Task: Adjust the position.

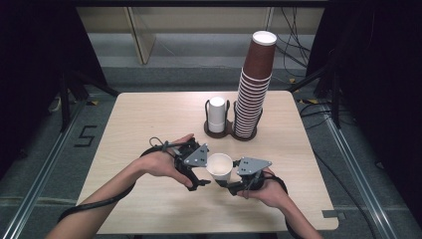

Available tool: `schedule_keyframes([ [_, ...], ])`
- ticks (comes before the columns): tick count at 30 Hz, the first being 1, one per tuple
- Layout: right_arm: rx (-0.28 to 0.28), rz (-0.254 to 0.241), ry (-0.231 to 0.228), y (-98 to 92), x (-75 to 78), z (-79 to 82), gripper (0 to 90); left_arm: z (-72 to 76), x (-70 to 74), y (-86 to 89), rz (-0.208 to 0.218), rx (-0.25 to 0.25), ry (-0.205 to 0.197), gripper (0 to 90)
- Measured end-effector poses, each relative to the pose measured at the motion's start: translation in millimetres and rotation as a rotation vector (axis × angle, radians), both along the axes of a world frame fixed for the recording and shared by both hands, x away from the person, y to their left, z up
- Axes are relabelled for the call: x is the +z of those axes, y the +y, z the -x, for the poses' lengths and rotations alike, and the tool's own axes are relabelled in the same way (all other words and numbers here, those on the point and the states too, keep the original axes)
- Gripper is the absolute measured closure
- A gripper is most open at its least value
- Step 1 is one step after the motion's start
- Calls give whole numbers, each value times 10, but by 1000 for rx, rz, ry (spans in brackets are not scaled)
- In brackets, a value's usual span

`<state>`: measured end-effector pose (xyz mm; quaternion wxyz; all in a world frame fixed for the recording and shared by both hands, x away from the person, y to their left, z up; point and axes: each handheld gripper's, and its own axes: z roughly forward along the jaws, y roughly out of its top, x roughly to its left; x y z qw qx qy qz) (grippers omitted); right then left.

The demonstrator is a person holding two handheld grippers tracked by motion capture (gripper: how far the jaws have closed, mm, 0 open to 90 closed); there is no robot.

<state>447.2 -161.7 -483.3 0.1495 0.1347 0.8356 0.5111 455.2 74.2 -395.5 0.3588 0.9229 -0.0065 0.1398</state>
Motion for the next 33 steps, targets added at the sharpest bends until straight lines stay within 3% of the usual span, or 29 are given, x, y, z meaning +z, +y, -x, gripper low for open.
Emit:
schedule_keyframes([
  [1, -7, -14, 18, -30, 1, 22, 325, 4, 3, 36, 2, 2, -13, 63],
  [4, -14, -40, 24, -97, -6, 63, 325, 54, -42, 107, 86, 65, -6, 60],
  [5, -26, -44, 19, -116, -7, 74, 325, 62, -51, 142, 97, 78, -13, 59],
  [6, -28, -58, 41, -132, -14, 93, 325, 85, -86, 171, 147, 107, -2, 59],
  [7, -43, -70, 61, -159, -17, 121, 324, 100, -96, 195, 159, 128, -2, 58],
  [8, -43, -75, 42, -174, -21, 115, 324, 122, -138, 224, 205, 161, -3, 57],
  [11, -72, -123, 84, -205, -39, 161, 323, 188, -230, 306, 290, 223, 16, 61],
  [12, -56, -106, 53, -224, -35, 143, 323, 209, -266, 331, 310, 240, 15, 61],
  [15, -77, -107, 95, -223, -52, 198, 322, 260, -377, 400, 349, 287, 6, 61],
  [22, -81, -93, 85, -216, -89, 217, 322, 313, -555, 536, 415, 358, 25, 61],
  [26, -101, -98, 121, -223, -104, 228, 322, 314, -629, 619, 452, 408, 30, 61],
  [29, -107, -102, 78, -219, -118, 219, 322, 296, -649, 654, 476, 427, 44, 60],
  [33, -104, -95, 88, -217, -123, 222, 322, 256, -655, 688, 514, 458, 57, 60],
])
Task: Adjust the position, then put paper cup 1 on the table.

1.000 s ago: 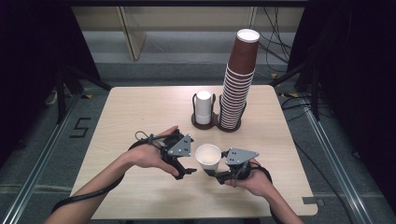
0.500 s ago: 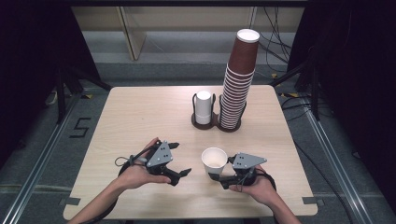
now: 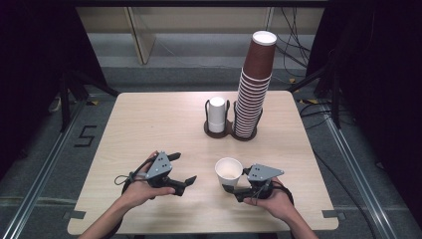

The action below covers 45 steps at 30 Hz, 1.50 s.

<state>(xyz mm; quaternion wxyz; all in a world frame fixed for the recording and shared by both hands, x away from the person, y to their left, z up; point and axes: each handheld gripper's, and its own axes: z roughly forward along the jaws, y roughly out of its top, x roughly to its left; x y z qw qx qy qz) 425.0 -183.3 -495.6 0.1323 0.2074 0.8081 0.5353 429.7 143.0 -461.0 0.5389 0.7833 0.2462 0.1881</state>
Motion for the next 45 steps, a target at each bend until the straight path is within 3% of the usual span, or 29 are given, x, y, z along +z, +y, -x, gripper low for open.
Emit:
schedule_keyframes([
  [5, -7, 5, -7, -3, 1, -8, 322, -26, -10, 36, 17, 27, 5, 60],
  [8, -11, 8, 26, 10, -3, 1, 322, -45, -25, 66, 25, 46, 9, 60],
  [11, -7, 16, 18, 30, -20, -14, 322, -54, -25, 89, 33, 57, 12, 61],
  [12, -10, 16, 44, 40, -17, 5, 321, -54, -26, 93, 40, 60, 14, 60],
  [13, 2, 26, 13, 45, -18, -17, 321, -56, -24, 100, 38, 62, 14, 60],
  [15, 6, 27, 31, 77, -24, -7, 321, -65, -24, 103, 52, 59, 8, 61],
  [26, 29, 73, 54, 131, -70, -26, 318, -74, -16, 91, 42, 72, 17, 62],
  [30, 24, 76, 70, 144, -85, -24, 317, -73, -41, 89, 53, 66, 19, 62],
  [35, 15, 91, 90, 160, -89, -10, 317, -54, -44, 87, 37, 68, 21, 62],
  [39, 31, 107, 59, 169, -99, -25, 316, -50, -49, 88, 41, 63, 17, 62],
  [40, 26, 104, 79, 174, -99, -16, 315, -50, -49, 88, 41, 63, 17, 62],
  [45, 34, 118, 97, 184, -102, -14, 313, -42, -56, 82, 29, 65, 22, 62],
])
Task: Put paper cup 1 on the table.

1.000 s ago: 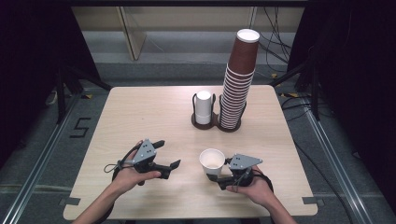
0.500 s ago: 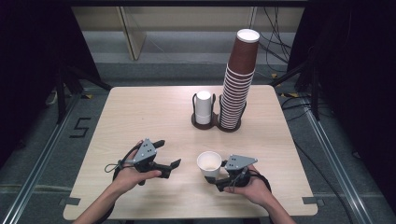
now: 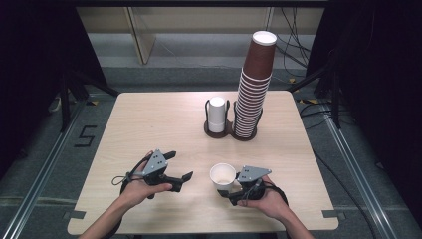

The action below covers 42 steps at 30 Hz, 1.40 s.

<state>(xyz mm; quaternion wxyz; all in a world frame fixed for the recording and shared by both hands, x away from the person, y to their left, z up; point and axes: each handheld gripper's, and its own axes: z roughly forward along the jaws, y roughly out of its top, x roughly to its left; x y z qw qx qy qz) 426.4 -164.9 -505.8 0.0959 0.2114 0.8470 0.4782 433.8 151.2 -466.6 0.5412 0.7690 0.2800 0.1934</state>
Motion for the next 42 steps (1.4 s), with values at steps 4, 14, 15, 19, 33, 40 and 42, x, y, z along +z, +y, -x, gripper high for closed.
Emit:
schedule_keyframes([
  [4, -6, 21, 8, 5, 5, 16, 306, 13, 3, -15, 3, -9, 3, 41],
  [14, 18, 74, 24, 17, 16, 47, 117, 26, -16, -41, -1, -29, 6, 13],
  [15, 14, 82, 29, 9, 22, 49, 93, 27, -15, -40, -2, -30, 5, 10],
  [19, 15, 95, 45, -73, 58, 43, 40, 32, 6, -37, -7, -16, 7, 1],
  [33, -111, 61, 0, -635, 356, -88, 22, -30, 80, -45, 27, -1, -3, 0],
  [40, -237, -12, -78, -778, 590, -248, 39, -180, 277, -117, 65, 12, -43, 0],
  [42, -283, -40, -110, -808, 678, -309, 45, -256, 370, -175, 76, 16, -66, 0],
])
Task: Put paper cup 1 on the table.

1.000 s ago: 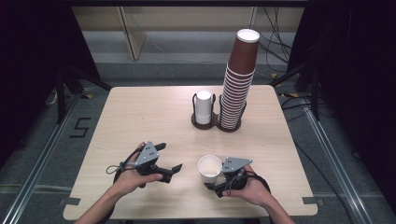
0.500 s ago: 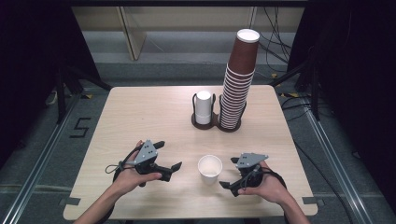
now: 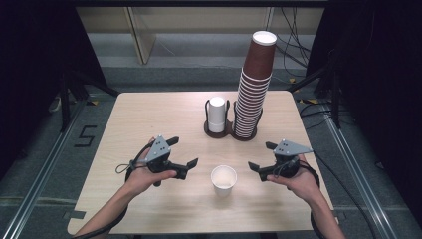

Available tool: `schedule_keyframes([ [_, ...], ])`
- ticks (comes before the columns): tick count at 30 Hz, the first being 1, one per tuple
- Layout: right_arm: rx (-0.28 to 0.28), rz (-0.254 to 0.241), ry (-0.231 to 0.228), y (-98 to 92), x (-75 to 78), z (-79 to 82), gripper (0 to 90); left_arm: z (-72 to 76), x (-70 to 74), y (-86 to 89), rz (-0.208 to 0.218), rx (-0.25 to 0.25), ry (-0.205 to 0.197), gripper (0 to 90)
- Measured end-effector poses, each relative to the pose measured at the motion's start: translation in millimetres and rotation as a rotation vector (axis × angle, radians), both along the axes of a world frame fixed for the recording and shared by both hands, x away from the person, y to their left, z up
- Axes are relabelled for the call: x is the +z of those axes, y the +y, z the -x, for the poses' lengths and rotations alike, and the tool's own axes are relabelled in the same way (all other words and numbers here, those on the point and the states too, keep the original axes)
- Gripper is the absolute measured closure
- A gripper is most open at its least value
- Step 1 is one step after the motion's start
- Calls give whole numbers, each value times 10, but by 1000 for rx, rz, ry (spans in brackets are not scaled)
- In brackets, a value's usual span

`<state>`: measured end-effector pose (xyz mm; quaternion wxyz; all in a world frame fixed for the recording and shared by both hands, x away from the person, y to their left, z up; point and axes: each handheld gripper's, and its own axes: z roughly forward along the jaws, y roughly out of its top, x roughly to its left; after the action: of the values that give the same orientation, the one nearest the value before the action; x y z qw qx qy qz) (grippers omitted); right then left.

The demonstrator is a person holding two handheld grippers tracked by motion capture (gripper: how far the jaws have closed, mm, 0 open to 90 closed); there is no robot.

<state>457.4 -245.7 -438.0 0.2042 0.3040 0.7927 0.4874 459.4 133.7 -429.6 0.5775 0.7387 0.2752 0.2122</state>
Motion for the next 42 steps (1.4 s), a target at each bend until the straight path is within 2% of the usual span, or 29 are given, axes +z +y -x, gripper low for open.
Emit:
schedule_keyframes([
  [1, -29, -32, -7, 0, 41, -23, 47, -39, 48, -39, 4, 5, -12, 0],
  [2, -41, -37, -47, -23, 93, -67, 50, -84, 97, -81, 9, 4, -24, 0],
  [3, -68, -61, -44, -22, 141, -85, 51, -141, 159, -138, 13, 6, -37, 0],
  [5, -104, -99, -67, -28, 240, -139, 52, -241, 257, -231, 14, 5, -63, 1],
  [7, -136, -121, -116, -48, 355, -228, 52, -343, 347, -331, 22, 11, -76, 1],
  [9, -164, -153, -118, -48, 454, -290, 49, -446, 430, -438, 27, 19, -93, 1],
  [12, -197, -189, -152, -59, 594, -408, 48, -583, 548, -618, 37, 25, -107, 1],
  [13, -217, -206, -141, -61, 646, -437, 46, -625, 583, -681, 39, 24, -114, 1],
  [16, -260, -246, -154, -68, 813, -552, 39, -743, 678, -868, 34, 29, -140, 3],
  [18, -264, -249, -163, -70, 872, -594, 35, -780, 706, -927, 35, 31, -145, 11],
  [19, -272, -249, -176, -55, 999, -668, 31, -818, 733, -983, 34, 33, -153, 13],
  [21, -273, -252, -178, -35, 1114, -729, 30, -928, 806, -1148, 26, 36, -175, 15],
  [23, -279, -243, -197, -8, 1235, -809, 29, -1006, 842, -1252, 33, 33, -169, 15],
  [29, -290, -256, -201, 74, 1535, -1020, 15, -1220, 917, -1472, 38, 34, -152, 13],
  [35, -291, -247, -191, 135, 1674, -1170, 8, -1357, 1022, -1610, 70, 21, -145, 15],
  [42, -282, -242, -173, 218, 1762, -1329, 5, -1460, 1084, -1677, 81, 11, -142, 17],
])
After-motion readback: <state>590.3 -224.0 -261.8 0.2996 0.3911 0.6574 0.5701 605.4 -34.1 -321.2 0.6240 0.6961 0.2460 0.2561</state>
